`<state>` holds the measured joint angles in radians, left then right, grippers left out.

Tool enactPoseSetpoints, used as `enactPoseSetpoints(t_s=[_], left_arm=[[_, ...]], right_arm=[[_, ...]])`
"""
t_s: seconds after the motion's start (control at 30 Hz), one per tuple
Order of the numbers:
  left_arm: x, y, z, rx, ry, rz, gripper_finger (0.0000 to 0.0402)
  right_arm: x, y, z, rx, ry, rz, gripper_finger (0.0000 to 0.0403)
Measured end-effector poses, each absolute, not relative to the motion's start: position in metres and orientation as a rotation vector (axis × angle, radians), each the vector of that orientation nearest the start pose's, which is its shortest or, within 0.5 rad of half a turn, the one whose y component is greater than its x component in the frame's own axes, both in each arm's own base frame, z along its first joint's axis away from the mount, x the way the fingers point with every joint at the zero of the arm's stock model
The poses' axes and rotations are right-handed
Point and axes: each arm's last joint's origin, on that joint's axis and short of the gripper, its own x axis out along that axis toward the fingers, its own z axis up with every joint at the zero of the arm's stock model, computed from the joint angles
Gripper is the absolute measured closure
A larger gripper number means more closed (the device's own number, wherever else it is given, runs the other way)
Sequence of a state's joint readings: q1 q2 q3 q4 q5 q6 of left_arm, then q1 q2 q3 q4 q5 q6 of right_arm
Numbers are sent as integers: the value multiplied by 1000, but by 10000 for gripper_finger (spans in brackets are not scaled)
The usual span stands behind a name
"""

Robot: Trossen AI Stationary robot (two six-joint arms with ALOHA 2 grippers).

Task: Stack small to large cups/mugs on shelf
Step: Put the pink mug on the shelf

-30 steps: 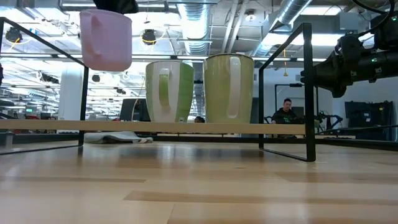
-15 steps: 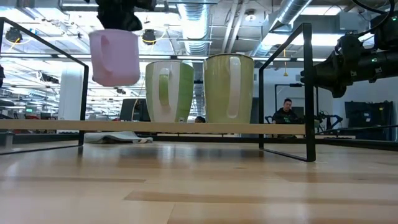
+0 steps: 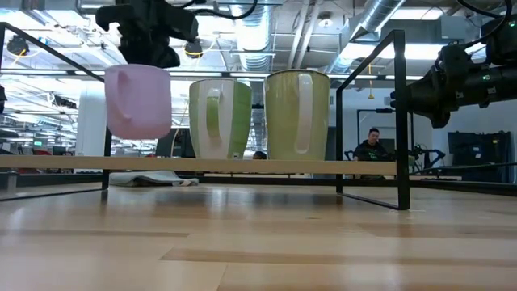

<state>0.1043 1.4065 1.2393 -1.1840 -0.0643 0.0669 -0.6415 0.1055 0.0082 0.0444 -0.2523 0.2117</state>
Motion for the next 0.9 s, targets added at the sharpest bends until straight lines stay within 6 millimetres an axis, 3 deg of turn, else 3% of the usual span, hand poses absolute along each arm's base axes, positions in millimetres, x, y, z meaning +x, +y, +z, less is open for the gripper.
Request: enactPoseSetpoints(t_s=[0.5, 0.9], left_arm=[[251, 40, 275, -19, 1321, 87, 401], [260, 45, 258, -54, 1391, 63, 401]], right_arm=[[87, -56, 162, 256, 1, -393, 225], [87, -56, 162, 256, 5, -393, 225]])
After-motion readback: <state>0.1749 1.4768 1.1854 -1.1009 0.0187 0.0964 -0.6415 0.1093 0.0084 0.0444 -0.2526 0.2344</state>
